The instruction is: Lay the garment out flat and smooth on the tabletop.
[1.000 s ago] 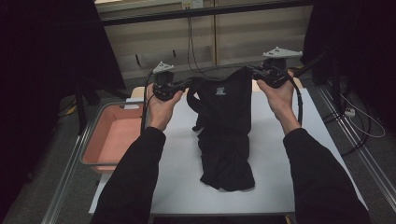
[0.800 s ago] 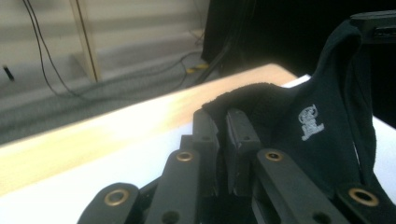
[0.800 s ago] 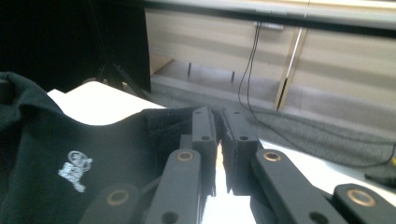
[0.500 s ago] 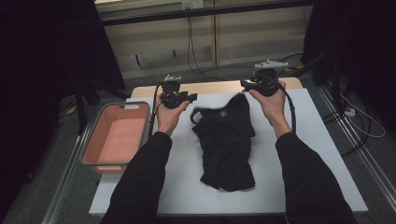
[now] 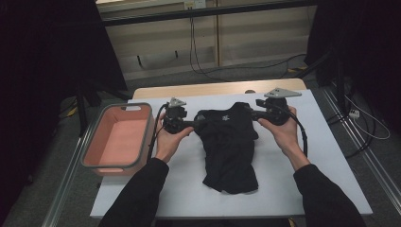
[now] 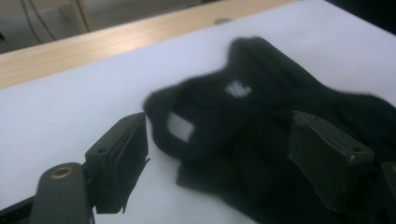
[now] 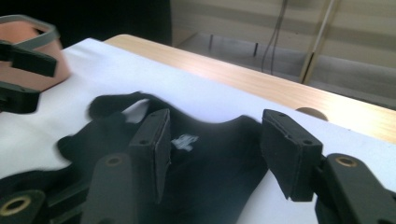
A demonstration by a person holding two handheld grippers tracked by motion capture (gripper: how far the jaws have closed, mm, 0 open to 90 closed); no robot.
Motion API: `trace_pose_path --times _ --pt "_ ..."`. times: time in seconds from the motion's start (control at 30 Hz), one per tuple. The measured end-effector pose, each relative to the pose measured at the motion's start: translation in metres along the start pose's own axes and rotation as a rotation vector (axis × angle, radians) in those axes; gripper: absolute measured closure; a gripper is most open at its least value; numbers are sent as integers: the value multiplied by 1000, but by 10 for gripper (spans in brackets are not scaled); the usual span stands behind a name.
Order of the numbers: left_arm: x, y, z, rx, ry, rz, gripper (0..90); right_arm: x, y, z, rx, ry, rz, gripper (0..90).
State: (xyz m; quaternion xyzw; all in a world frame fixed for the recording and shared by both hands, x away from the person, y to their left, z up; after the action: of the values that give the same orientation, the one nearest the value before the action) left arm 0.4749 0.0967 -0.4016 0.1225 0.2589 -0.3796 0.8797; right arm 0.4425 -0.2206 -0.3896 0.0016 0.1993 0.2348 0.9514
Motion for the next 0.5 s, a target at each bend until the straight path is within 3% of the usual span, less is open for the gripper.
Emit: trace_pose_path --times 0.07,0.17,0.27,0.37,0.5 --pt "-5 -8 -7 14 0 -23 195 -9 7 -6 -14 -8 18 427" --pt "-9 -17 -18 -9 9 -50 128 -19 15 -17 -24 -2 45 421" --pt "-13 -30 -26 1 27 -53 140 -26 22 -27 -44 12 62 416" --pt "-16 -42 -32 53 47 -79 140 -35 31 -39 -43 12 93 411" --pt "-19 -51 -43 66 63 -83 137 -44 46 -57 -63 44 113 384"
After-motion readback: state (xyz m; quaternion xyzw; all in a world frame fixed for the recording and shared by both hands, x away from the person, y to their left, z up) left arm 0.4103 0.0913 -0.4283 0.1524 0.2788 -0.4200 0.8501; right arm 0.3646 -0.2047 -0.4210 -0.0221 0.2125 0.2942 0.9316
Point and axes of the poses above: each handheld gripper's, and its own axes: x roughly forward along the jaws, z roughly out of its top, y roughly to its left, the point moved 1 cm from there along x, roughly forward along the jaws, and after that the axes turned 4 degrees about x, right-handed, at the moved point
